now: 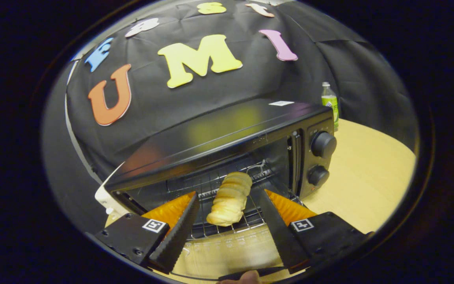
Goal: Open the toaster oven, put the food inside, and close the toaster oven door.
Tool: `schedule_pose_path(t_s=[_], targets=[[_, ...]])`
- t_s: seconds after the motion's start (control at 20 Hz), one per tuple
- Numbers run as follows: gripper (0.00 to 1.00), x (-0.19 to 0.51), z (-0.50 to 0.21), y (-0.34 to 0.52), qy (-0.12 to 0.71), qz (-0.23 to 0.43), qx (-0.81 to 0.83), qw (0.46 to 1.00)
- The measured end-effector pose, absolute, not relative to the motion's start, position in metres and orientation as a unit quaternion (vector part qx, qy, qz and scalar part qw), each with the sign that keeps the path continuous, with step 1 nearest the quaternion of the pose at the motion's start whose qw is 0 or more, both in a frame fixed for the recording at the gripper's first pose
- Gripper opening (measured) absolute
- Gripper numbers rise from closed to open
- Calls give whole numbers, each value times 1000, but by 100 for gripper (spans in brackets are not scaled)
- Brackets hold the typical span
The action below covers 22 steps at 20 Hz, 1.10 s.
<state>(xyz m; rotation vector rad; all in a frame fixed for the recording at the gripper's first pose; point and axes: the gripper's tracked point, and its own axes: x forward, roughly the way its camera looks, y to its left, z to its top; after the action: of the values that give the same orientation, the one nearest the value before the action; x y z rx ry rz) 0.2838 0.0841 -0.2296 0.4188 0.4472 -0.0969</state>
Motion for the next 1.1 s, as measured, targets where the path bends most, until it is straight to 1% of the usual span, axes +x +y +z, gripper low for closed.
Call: schedule_pose_path(t_s=[0.2, 0.45, 0.6, 0.8, 1.1], targets=[[100, 237, -215, 99, 236, -8, 204, 950], [100, 175, -186, 109, 226, 44, 172, 958], [100, 148, -184, 105, 221, 57, 149, 962], [100, 126, -205, 103, 236, 69, 126, 961], [100, 114, -266, 108, 303, 70, 91, 946]])
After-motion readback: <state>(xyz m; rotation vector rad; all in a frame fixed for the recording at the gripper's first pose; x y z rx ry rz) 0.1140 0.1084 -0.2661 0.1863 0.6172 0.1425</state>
